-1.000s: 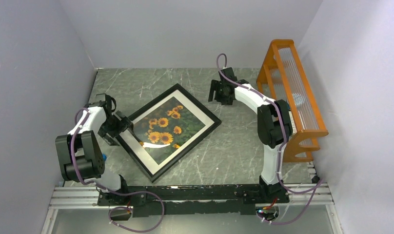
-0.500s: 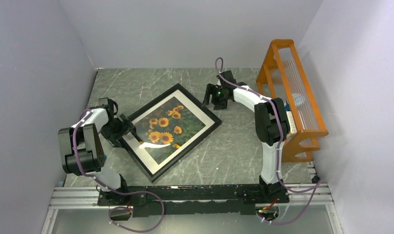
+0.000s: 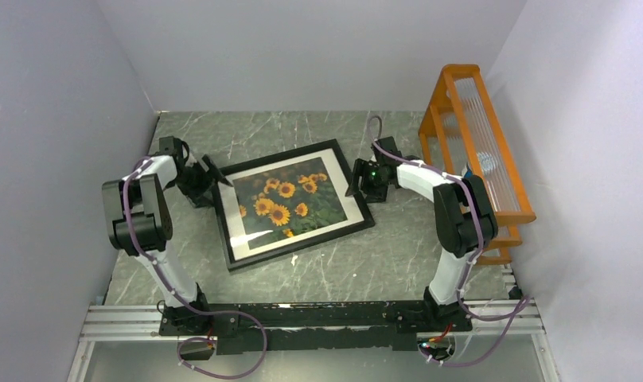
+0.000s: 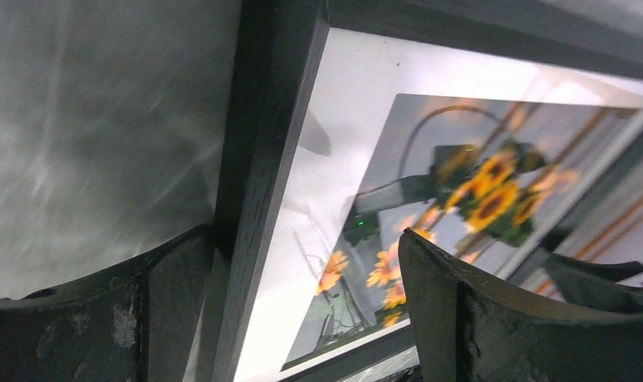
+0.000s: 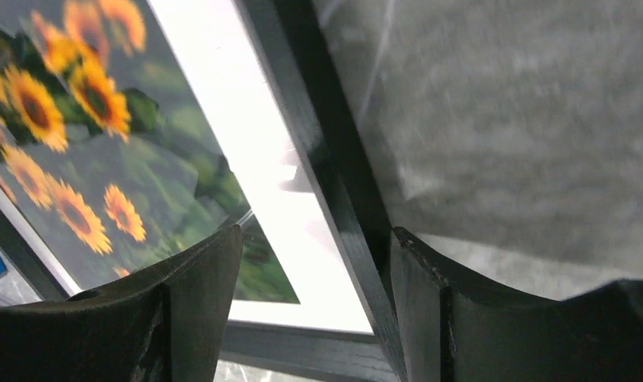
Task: Put the photo into the frame
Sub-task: Adjust the photo frame at the center of the board.
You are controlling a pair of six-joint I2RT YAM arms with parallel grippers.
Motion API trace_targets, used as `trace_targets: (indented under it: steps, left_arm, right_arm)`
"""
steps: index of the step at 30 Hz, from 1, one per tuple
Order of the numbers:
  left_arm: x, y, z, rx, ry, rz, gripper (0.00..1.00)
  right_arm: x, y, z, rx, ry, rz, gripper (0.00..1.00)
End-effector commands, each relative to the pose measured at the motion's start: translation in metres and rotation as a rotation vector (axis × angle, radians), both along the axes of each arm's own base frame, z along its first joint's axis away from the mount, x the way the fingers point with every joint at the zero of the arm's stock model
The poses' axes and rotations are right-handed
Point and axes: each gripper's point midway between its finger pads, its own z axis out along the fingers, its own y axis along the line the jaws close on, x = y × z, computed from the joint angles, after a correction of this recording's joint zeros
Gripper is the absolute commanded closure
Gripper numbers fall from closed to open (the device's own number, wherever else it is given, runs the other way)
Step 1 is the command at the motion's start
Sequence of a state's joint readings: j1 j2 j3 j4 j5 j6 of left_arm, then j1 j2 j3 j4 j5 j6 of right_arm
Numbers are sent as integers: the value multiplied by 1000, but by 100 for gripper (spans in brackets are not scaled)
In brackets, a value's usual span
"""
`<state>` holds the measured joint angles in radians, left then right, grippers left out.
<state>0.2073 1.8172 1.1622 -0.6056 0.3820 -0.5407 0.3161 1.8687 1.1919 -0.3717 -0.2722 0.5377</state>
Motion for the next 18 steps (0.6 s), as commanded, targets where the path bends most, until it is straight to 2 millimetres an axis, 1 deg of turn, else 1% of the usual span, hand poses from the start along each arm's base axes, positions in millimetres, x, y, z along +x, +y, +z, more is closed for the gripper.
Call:
trace_targets:
  steps: [1,3,4,6,9,10,12,16,18]
  left_arm:
    - [62,-32,45,-211,-226,-102,13]
    - [78,-27,49,-193,-239,-89,12]
    - [84,-23,51,-172,-244,-83,11]
    - [91,-13,52,-112,-236,-67,10]
    - [92,6,57,-1,-215,-46,8]
    - [91,12,59,35,-206,-38,7]
    - [85,22,68,104,-199,-30,6]
    - [66,29,112,195,-273,-31,6]
    - [51,27,138,236,-326,-32,6]
  right_arm:
    - [-5,4,38,9,-82,-46,30]
    - [-3,-10,42,-62,-97,-86,30]
    - [1,-20,46,-115,-111,-116,29]
    - [5,-33,58,-174,-139,-154,27]
    - [8,-50,84,-236,-204,-214,24]
    - [8,-55,97,-245,-234,-230,24]
    - [2,-65,117,-261,-276,-258,24]
    - [-19,-83,155,-267,-372,-309,22]
    - [-32,-96,172,-282,-418,-344,17]
